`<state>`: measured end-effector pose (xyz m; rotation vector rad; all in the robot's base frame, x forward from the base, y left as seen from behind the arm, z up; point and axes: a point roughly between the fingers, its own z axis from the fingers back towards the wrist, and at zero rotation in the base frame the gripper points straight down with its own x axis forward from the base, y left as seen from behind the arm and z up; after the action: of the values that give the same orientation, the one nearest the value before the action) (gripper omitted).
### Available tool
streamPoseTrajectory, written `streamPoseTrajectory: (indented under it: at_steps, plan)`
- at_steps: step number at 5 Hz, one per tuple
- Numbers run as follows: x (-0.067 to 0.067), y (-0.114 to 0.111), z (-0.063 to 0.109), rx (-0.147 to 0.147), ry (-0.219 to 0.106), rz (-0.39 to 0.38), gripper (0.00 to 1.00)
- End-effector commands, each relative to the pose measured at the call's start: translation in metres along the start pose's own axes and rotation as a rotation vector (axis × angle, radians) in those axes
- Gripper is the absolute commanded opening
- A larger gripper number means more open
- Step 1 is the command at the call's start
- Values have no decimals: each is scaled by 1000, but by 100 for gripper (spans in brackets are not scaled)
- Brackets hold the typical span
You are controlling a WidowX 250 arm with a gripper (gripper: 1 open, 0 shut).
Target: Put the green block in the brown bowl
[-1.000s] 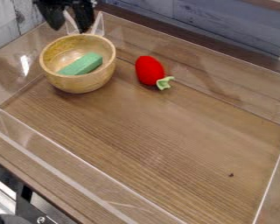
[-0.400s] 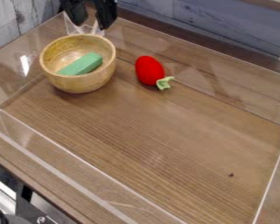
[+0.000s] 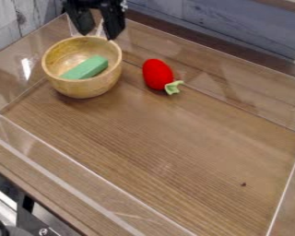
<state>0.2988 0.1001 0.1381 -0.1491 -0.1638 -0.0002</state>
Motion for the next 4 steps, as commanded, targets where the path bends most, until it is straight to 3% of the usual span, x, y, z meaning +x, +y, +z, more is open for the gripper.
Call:
streamPoseTrajectory:
  at_steps: [1, 3, 4]
  plan:
    - [2, -15, 17, 19, -37, -29, 100]
    - [10, 21, 25, 34, -25, 15, 100]
    - [13, 13, 19, 24, -7, -30, 100]
